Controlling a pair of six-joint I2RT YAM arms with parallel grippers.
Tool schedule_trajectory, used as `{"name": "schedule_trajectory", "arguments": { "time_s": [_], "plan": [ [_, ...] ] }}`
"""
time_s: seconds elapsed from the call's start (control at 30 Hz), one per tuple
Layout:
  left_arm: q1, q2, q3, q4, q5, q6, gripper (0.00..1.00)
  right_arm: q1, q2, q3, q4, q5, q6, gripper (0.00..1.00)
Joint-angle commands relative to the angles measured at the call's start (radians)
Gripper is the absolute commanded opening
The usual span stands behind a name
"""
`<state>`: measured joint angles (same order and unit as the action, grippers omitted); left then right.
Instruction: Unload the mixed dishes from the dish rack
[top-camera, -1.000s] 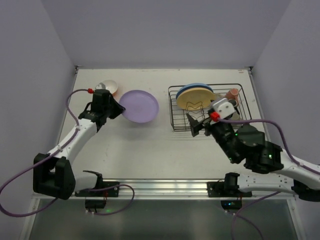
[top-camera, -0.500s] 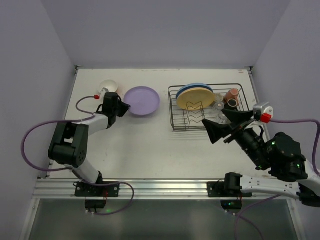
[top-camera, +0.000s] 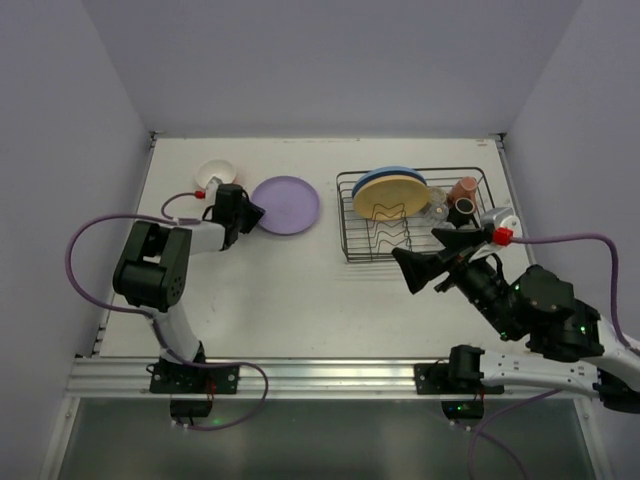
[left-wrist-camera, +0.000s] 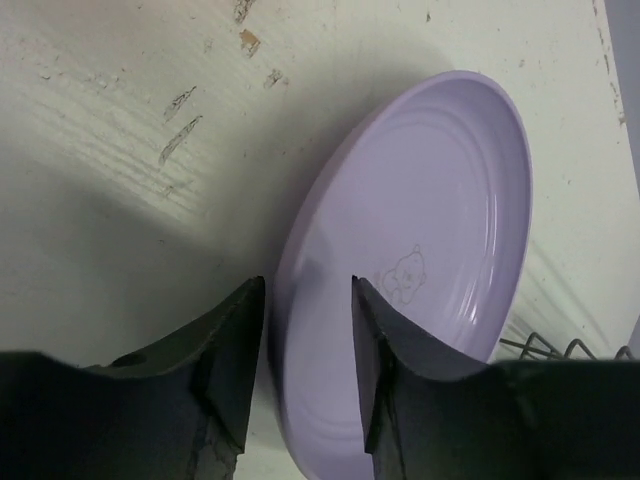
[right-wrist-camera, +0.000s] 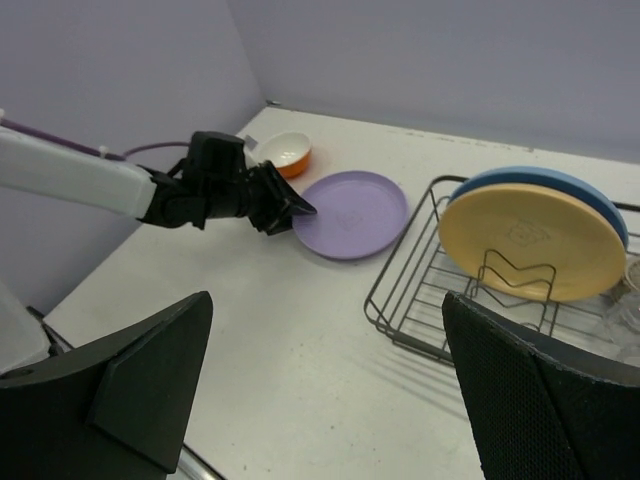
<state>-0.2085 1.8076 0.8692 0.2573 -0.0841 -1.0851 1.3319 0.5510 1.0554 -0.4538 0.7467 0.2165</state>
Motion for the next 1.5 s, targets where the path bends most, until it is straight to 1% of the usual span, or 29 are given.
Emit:
{"name": "schedule_trajectory", "arguments": {
  "time_s": [0.0,0.03,0.07,0.17,0.2,0.23,0.3,0.33,0.37,0.4,0.47,0.5,0.53,0.63,0.73,0.77,0.87,0.93,0.97,1.0,1.03,1.07,1.1,1.2,1.23,1.27,1.3,1.33,1.47],
  "plan": [
    [0.011,0.01,0.047,0.016,-0.045,-0.003,0.46,-0.002,0.072,0.044,-0.071,0.132,0.101,0.99],
    [0.011,0.006,0.045,0.016,-0.046,-0.001,0.53,-0.002,0.095,0.058,-0.119,0.155,0.115,0.99],
    [0.011,-0.005,0.041,0.008,-0.049,0.004,0.67,-0.002,0.133,0.078,-0.134,0.177,0.133,0.99],
    [0.009,-0.036,0.024,-0.026,-0.069,0.002,0.81,-0.04,0.182,0.103,-0.135,0.166,0.155,0.99],
    [0.009,-0.045,0.007,-0.038,-0.074,0.001,0.83,-0.068,0.194,0.11,-0.135,0.142,0.159,0.99],
    [0.009,-0.059,-0.002,-0.056,-0.085,0.001,0.84,-0.154,0.208,0.115,-0.137,0.05,0.175,0.99],
    [0.009,-0.105,-0.021,-0.076,-0.094,-0.002,0.88,-0.262,0.254,0.129,-0.135,-0.08,0.214,0.99],
    [0.009,-0.123,-0.039,-0.098,-0.095,-0.002,0.89,-0.34,0.269,0.132,-0.123,-0.169,0.227,0.99],
    [0.009,-0.161,-0.045,-0.11,-0.103,0.001,0.94,-0.374,0.282,0.13,-0.105,-0.214,0.236,0.99],
    [0.008,-0.183,-0.048,-0.15,-0.111,0.014,1.0,-0.442,0.305,0.13,-0.077,-0.26,0.272,0.99],
    [0.004,-0.259,-0.047,-0.196,-0.126,0.042,1.0,-0.529,0.334,0.147,-0.056,-0.419,0.308,0.99],
    [0.001,-0.286,-0.047,-0.248,-0.134,0.053,1.0,-0.624,0.369,0.152,-0.045,-0.479,0.343,0.99],
    [-0.011,-0.315,-0.033,-0.292,-0.156,0.065,1.0,-0.669,0.386,0.153,-0.005,-0.594,0.359,0.99],
    [-0.051,-0.436,0.0,-0.446,-0.219,0.123,1.0,-0.798,0.443,0.149,0.067,-0.664,0.483,0.99],
    [-0.1,-0.591,0.016,-0.562,-0.276,0.177,1.0,-0.847,0.492,0.141,0.107,-0.626,0.627,0.99],
    [-0.107,-0.681,0.01,-0.576,-0.279,0.189,1.0,-0.85,0.504,0.143,0.115,-0.606,0.664,0.99],
    [-0.126,-0.825,0.011,-0.645,-0.26,0.31,1.0,-0.872,0.553,0.137,0.121,-0.521,0.841,0.99],
    [-0.126,-0.879,0.079,-0.749,-0.232,0.381,1.0,-0.922,0.569,0.091,0.119,-0.514,1.016,0.99],
    [-0.127,-0.892,0.103,-0.776,-0.218,0.472,1.0,-0.938,0.566,0.063,0.118,-0.5,1.091,0.96],
    [-0.126,-0.904,0.14,-0.818,-0.197,0.517,1.0,-0.957,0.563,0.034,0.128,-0.474,1.226,0.95],
    [-0.126,-0.924,0.151,-0.837,-0.151,0.565,1.0,-0.964,0.56,-0.015,0.133,-0.459,1.283,0.93],
    [-0.127,-0.935,0.158,-0.852,-0.131,0.649,1.0,-0.965,0.56,-0.029,0.138,-0.44,1.323,0.92],
    [-0.127,-0.945,0.156,-0.865,-0.112,0.684,1.0,-0.965,0.566,-0.038,0.139,-0.423,1.383,0.92],
    [-0.131,-1.013,0.074,-0.84,-0.161,0.709,1.0,-0.974,0.601,-0.057,0.159,-0.386,1.44,0.86],
    [-0.129,-1.057,0.01,-0.819,-0.151,0.705,1.0,-0.978,0.612,-0.063,0.191,-0.394,1.445,0.82],
    [-0.131,-1.079,-0.024,-0.769,-0.137,0.703,1.0,-0.99,0.638,-0.067,0.214,-0.403,1.443,0.81],
    [-0.131,-1.094,-0.047,-0.761,-0.106,0.705,1.0,-0.994,0.651,-0.071,0.274,-0.412,1.43,0.8],
    [-0.131,-1.099,-0.027,-0.768,-0.099,0.711,1.0,-1.001,0.667,-0.074,0.302,-0.434,1.42,0.75],
    [-0.131,-1.12,-0.047,-0.751,-0.105,0.715,1.0,-1.02,0.731,-0.074,0.386,-0.468,1.403,0.72]
  ]
}}
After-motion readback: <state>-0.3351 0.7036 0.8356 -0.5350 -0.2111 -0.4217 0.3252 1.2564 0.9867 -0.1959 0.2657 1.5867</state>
